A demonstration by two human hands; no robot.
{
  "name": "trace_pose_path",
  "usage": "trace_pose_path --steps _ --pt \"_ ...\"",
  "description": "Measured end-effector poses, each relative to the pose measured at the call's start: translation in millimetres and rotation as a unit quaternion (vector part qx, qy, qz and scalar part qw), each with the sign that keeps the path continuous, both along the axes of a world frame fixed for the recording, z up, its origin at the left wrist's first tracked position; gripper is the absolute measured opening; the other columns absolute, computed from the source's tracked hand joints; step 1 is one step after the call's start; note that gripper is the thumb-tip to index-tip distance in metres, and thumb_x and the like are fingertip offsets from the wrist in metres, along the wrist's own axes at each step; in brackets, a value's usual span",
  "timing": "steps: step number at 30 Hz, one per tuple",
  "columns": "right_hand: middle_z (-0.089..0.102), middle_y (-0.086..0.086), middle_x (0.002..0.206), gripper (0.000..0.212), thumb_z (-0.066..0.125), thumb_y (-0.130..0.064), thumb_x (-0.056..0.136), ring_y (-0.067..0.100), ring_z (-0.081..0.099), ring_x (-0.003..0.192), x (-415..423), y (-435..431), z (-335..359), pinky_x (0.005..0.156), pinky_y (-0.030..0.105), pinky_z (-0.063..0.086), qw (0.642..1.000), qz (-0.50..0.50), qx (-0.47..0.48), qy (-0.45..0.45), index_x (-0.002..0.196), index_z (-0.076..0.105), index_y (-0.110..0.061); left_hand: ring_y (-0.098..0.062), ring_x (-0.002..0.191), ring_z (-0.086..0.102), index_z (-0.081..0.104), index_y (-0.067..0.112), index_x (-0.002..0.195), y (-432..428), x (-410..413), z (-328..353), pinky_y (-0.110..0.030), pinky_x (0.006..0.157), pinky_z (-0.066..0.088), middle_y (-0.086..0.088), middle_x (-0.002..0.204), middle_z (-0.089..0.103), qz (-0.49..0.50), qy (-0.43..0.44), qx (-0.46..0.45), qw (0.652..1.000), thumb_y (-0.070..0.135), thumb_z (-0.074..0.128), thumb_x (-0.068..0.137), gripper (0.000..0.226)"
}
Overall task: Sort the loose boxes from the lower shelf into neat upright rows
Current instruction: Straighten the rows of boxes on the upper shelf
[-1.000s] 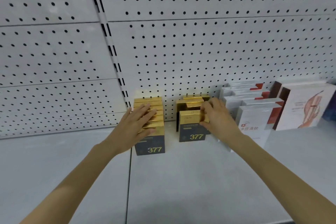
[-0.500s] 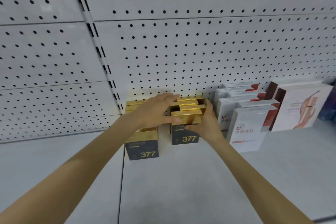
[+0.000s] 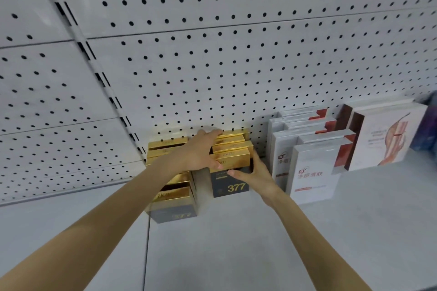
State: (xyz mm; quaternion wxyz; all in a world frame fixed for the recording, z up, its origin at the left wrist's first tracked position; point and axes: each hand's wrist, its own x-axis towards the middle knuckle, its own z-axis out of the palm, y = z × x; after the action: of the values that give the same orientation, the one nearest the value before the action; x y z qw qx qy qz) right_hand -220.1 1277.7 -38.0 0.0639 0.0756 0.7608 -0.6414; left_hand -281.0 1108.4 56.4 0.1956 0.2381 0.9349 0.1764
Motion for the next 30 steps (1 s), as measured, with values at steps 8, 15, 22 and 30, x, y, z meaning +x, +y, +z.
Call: trace_pose_path --steps 8,15,22,30 --pt "0.053 -0.017 0.123 0.075 0.069 -0.028 0.087 -0.001 0.051 0.112 -3 1 -1 0.074 0.004 0.041 0.999 0.052 0.016 0.002 0.147 0.025 -0.033 -0.025 0.129 0.042 0.025 0.019 0.147 -1 9 1 -0.033 0.101 0.036 -0.009 0.144 0.04 0.055 -0.006 0.05 0.997 0.026 0.075 0.079 0.085" --pt "0.047 -0.022 0.134 0.092 0.069 -0.026 0.087 -0.013 0.044 0.117 1 -5 0 0.091 0.003 0.039 0.998 0.031 0.026 0.051 0.153 0.006 -0.036 -0.025 0.133 0.036 0.02 0.014 0.149 5 15 5 -0.033 0.106 0.031 -0.008 0.147 0.037 0.09 -0.019 0.05 0.995 0.024 0.068 0.086 0.079" --pt "0.049 -0.027 0.124 0.078 0.057 -0.024 0.095 -0.015 0.049 0.108 -2 -3 -2 0.092 0.008 0.044 0.997 0.055 0.043 0.045 0.154 0.006 -0.028 -0.025 0.129 0.041 0.034 0.013 0.141 9 19 5 -0.036 0.108 0.03 -0.007 0.14 0.046 0.097 -0.014 0.073 0.993 0.029 0.064 0.089 0.062" --pt "0.046 -0.014 0.133 0.067 0.046 -0.029 0.099 -0.012 0.051 0.112 -1 -2 -3 0.073 -0.002 0.041 0.994 0.061 0.081 0.033 0.154 0.009 -0.022 -0.027 0.12 0.051 -0.004 0.016 0.152 5 22 -17 -0.035 0.102 0.039 -0.017 0.145 0.039 0.038 0.052 -0.015 0.998 0.044 0.041 0.097 0.076"
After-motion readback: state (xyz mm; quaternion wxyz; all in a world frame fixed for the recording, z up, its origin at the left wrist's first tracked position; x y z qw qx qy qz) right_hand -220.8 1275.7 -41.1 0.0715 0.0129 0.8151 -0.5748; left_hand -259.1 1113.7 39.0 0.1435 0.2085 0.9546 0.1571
